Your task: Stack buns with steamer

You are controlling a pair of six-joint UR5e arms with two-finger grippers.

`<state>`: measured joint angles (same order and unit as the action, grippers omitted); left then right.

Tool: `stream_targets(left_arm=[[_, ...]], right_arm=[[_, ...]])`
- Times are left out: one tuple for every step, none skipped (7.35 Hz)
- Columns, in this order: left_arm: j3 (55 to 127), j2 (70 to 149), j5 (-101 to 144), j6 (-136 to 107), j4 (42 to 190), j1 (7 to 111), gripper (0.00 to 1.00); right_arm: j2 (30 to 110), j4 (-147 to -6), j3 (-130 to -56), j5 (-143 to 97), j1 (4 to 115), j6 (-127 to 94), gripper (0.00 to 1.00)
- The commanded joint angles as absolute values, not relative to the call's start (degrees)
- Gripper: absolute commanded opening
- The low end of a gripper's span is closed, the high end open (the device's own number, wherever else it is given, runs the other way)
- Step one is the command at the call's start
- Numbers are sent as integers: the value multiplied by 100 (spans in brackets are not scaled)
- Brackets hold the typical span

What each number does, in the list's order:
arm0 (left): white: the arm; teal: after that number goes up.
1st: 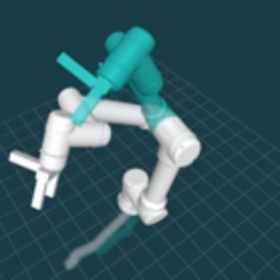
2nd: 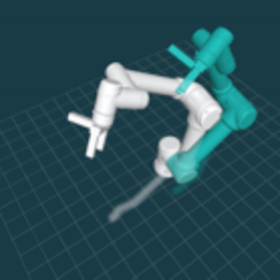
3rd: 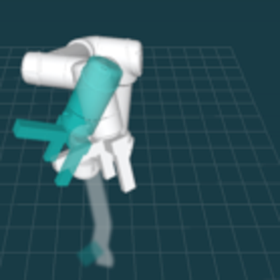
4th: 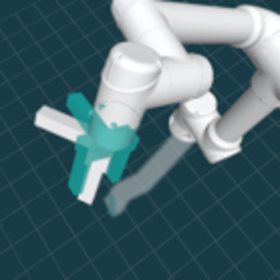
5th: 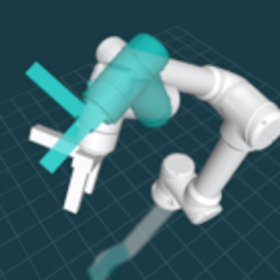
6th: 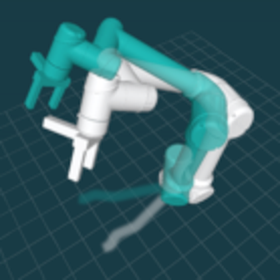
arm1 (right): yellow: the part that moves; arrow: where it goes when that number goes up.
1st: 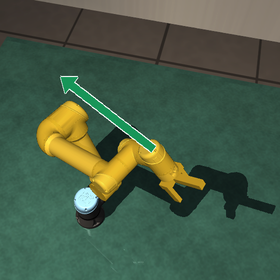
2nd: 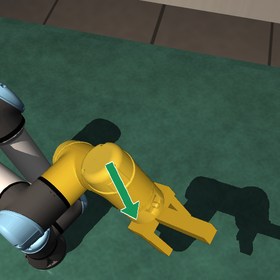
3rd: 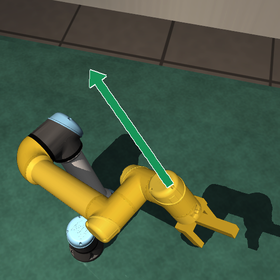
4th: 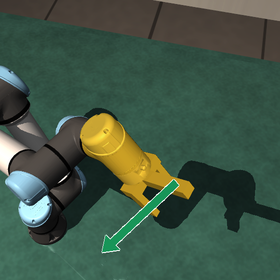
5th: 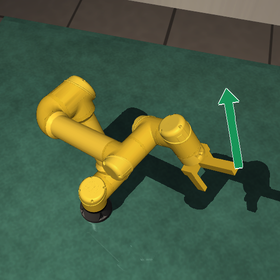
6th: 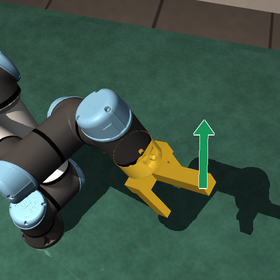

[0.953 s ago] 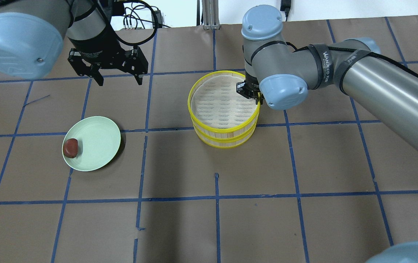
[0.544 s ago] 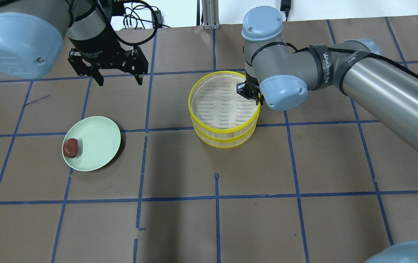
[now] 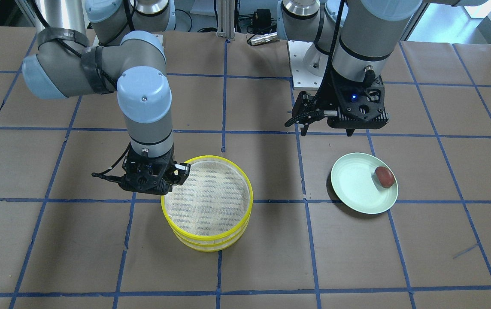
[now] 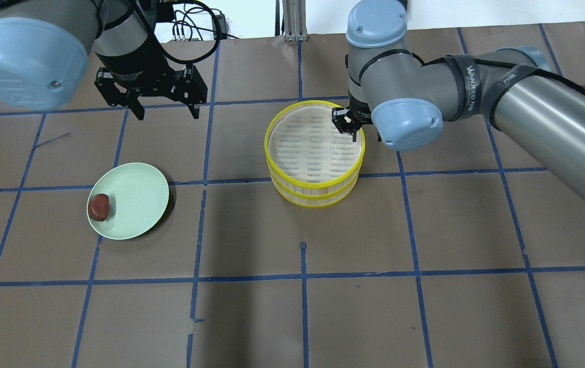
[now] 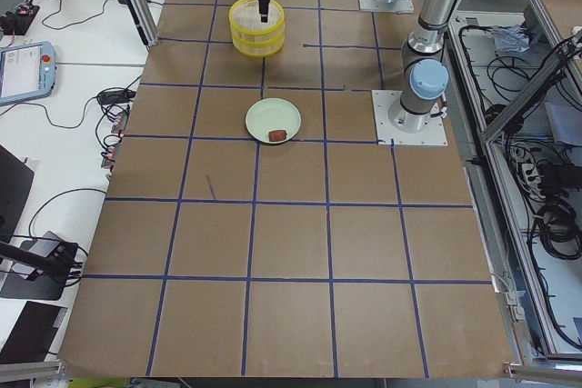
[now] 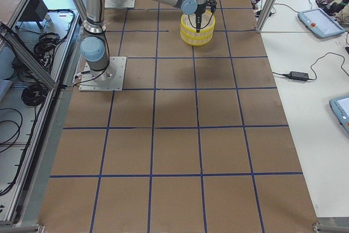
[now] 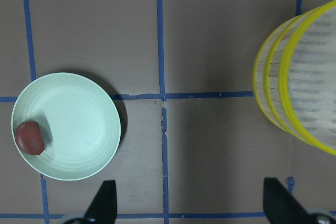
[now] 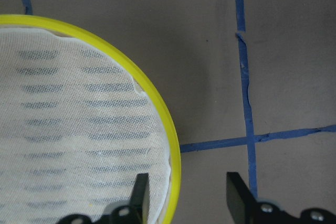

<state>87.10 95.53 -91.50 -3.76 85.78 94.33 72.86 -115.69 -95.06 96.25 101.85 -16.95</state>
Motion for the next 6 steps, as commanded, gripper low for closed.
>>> stream_targets(left_arm=[[8736,9632,-9184,-308,8535,9413,98],[8789,9702,-9202,-186,8517,9317,98],[8893,9764,-9193,181,8499,9125,98],[9077,9834,-9193,324,8447,8766,97],[9331,9905,-9193,743,8194,8406,96],[9699,9984,-9193,1147,7652,8080,96]], right_arm=[[7906,-10807,-9353,9615,9846,-1539,100],[8458,-9888,-9151,9572,9644,-1190,100],[8847,-9218,-8958,9380,9511,-952,100],[9016,-8854,-8834,9282,9414,-645,100],[9078,-8537,-8720,9133,9169,-381,100],[9070,-8473,-8701,8914,8993,-230,100]])
